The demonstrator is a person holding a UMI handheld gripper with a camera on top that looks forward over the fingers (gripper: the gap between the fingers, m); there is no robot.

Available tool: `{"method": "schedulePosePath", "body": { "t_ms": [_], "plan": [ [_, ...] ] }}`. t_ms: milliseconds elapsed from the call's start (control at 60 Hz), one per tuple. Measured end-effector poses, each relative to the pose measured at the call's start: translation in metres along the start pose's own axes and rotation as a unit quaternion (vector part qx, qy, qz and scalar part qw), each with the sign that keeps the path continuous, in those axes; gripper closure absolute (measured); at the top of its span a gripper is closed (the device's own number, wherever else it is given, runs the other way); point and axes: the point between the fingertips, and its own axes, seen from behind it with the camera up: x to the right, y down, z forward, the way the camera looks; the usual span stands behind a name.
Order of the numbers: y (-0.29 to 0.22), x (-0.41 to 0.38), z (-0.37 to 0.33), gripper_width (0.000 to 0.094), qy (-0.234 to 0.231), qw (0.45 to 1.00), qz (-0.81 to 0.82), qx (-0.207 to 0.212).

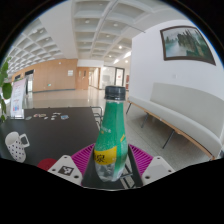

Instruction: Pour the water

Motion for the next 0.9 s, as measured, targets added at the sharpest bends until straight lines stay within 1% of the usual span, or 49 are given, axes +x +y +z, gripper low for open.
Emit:
{"method": "schedulePosePath", "body": {
  "t_ms": [17,33,67,117,200,250,267,383,467,517,617,683,750,817,900],
  "plan": [
    [-0.001,-0.002,0.002,0.0327,-0.004,1.0,-0.002,0.002],
    [-0.002,-0.004,0.003,0.0379,-0.006,1.0,-0.004,0.002],
    [-0.004,-0.005,0.006,0.0388,-0.006,1.0,-0.008,0.008],
    [-0.005,-0.011,0.008,0.0426,-0.012,1.0,-0.015,0.01],
    [-0.004,-0.012,0.008,0.049,-0.011,1.0,-0.011,0.004],
    [-0.004,-0.006,0.005,0.0511,0.004,1.0,-0.017,0.004],
    [-0.005,-0.004,0.003,0.0531,0.008,1.0,-0.021,0.004],
    [-0.029,0.005,-0.011,0.0532,0.047,0.997,-0.062,0.02],
    [-0.065,0.016,-0.027,0.053,0.099,0.987,-0.119,0.042],
    [-0.095,0.025,-0.037,0.0531,0.135,0.973,-0.173,0.065],
    [-0.16,0.021,-0.065,0.0531,0.209,0.92,-0.31,0.121],
    [-0.204,0.0,-0.083,0.0531,0.237,0.87,-0.401,0.162],
    [-0.236,-0.036,-0.094,0.053,0.249,0.813,-0.488,0.2],
    [-0.259,-0.076,-0.103,0.0531,0.25,0.746,-0.573,0.231],
    [-0.267,-0.135,-0.105,0.053,0.242,0.644,-0.675,0.266]
  ]
}}
